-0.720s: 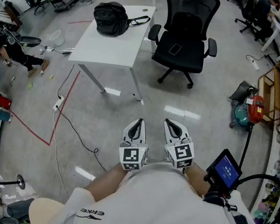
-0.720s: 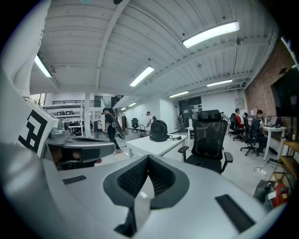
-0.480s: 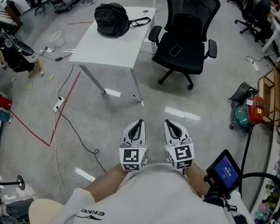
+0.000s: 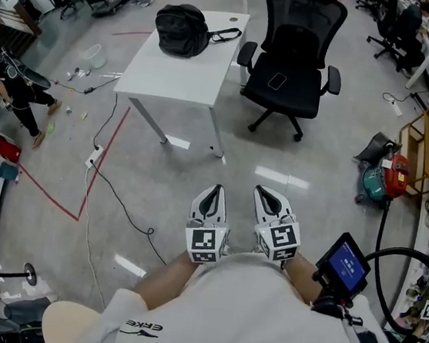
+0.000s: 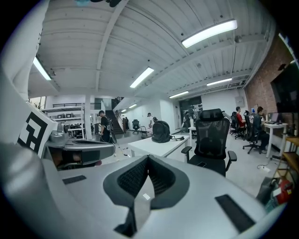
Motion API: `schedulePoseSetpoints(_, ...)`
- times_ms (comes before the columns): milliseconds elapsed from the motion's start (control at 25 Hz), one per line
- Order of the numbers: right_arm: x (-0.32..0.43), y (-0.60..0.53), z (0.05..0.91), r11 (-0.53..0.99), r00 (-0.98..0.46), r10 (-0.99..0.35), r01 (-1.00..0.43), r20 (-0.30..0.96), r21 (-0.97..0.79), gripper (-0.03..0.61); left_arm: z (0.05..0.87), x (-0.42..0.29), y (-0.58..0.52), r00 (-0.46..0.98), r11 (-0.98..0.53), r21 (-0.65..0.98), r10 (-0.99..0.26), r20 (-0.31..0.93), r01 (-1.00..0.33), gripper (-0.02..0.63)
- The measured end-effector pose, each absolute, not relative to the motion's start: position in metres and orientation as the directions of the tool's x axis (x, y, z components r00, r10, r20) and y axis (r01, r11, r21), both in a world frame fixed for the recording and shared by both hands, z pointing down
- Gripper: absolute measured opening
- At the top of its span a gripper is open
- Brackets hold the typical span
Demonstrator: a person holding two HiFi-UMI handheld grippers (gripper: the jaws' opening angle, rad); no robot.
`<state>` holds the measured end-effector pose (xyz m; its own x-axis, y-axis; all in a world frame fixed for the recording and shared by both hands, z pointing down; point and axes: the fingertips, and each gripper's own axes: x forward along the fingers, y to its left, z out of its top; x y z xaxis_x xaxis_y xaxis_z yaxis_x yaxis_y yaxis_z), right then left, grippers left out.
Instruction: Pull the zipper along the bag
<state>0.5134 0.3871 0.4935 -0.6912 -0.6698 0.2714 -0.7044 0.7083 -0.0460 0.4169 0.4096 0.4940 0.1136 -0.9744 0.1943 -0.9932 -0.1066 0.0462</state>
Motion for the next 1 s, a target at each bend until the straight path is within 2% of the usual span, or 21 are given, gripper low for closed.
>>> schedulePoseSetpoints(600,0.457,0.410,0.500,0.747,-0.724,-0.635,-0.664,0.270,-0.023,0.005,0.498,0.363,0.439,0.059,-0.048,0.066,-0.984,0.166,-0.997,0.003)
schedulePoseSetpoints(1000,0.359,0.455,0.502,0.890,-0.859,-0.435,-0.456,0.270,-0.015,0.005,0.506,0.275,0.502,-0.190,0.207,0.082,-0.965,0.178,-0.975,0.003)
